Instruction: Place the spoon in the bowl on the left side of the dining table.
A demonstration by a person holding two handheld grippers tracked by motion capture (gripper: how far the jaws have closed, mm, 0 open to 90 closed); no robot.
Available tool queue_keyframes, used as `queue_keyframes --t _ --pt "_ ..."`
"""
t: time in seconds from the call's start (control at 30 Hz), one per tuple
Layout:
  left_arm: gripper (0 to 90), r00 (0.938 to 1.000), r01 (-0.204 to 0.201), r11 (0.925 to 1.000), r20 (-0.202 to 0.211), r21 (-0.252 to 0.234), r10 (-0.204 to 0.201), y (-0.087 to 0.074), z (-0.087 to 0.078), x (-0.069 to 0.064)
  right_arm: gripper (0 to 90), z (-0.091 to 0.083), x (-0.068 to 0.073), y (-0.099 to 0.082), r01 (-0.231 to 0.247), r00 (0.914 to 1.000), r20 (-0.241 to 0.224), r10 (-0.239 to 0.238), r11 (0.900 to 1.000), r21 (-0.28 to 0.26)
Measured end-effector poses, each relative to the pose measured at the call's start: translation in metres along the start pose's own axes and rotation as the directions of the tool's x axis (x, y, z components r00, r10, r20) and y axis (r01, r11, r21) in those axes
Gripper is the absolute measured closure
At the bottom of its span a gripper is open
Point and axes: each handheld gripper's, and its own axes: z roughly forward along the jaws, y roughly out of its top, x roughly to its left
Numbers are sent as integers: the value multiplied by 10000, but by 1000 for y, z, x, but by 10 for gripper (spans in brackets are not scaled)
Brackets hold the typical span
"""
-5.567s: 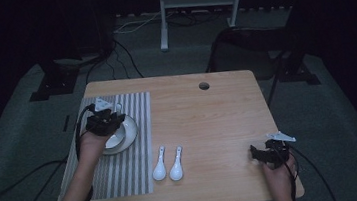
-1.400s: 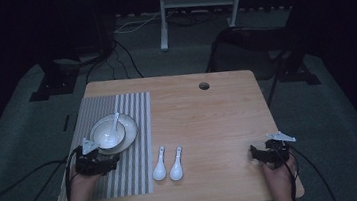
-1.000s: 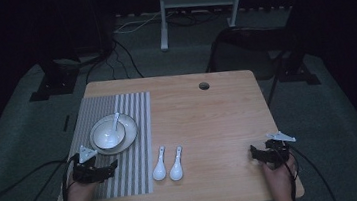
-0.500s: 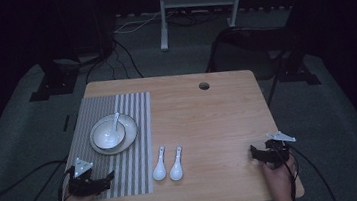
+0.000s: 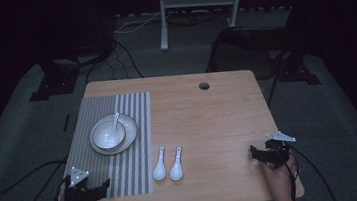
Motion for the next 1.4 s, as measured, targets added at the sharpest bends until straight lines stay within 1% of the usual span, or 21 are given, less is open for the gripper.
queue_keyframes --t 0.03,0.1,0.17,0.3,0.37,0.5,0.57,0.6,0.67,0.73,0.87,0.97,1.1,1.17,1.27,1.4 --pt "84 10000 26 10000 60 -43 -26 -1 0 0 120 0 0 0 2 10000 0 -2 10000 -1" --pt "84 10000 -58 10000 60 -45 59 -3 -2 0 120 0 0 0 2 10000 0 -2 10000 -1" --pt "84 10000 -3 10000 42 -80 4 -5 -3 1 120 0 0 0 4 10000 1 -4 10000 -3" --pt "84 9998 62 10000 -200 -42 -63 -9 -5 3 120 0 0 0 6 10000 0 -6 10000 -1" --pt "84 9996 173 9998 -213 -87 -175 -11 -6 4 120 0 0 0 -1 10000 -1 1 10000 -2" --pt "84 9993 236 9997 -300 -61 -237 -15 -8 7 120 0 0 0 4 10000 -1 -4 10000 -2" --pt "84 9987 378 9992 -343 -93 -381 -17 -9 10 120 0 0 0 -1 10000 -1 1 10000 0" --pt "84 9981 457 9989 -402 -139 -462 -17 -10 11 120 0 0 0 0 10000 -1 0 10000 0" --pt "84 9978 543 9981 -356 -289 -553 -17 -11 12 120 0 0 0 0 10000 0 0 10000 -1" --pt "84 9975 558 9979 -424 -329 -572 -19 -13 14 120 0 0 0 7 10000 1 -7 10000 -2" --pt "84 9959 665 9973 -593 -295 -682 -26 -18 19 120 0 0 0 0 10000 0 0 10000 -1" --pt "84 9928 883 9952 -769 -413 -913 -30 -23 26 120 0 0 0 0 10000 0 0 10000 -1" --pt "84 9884 1076 9926 -1015 -562 -1129 -31 -25 33 120 0 0 0 -1 10000 0 1 10000 1" --pt "84 9870 1088 9923 -1123 -590 -1149 -31 -25 34 120 0 0 0 1 10000 -1 -1 10000 0" --pt "84 9866 993 9940 -1252 -454 -1043 -32 -22 34 120 0 0 0 -1 10000 -2 1 10000 1" --pt "84 9872 954 9948 -1251 -365 -993 -32 -20 33 120 0 0 0 0 10000 -2 0 10000 4"
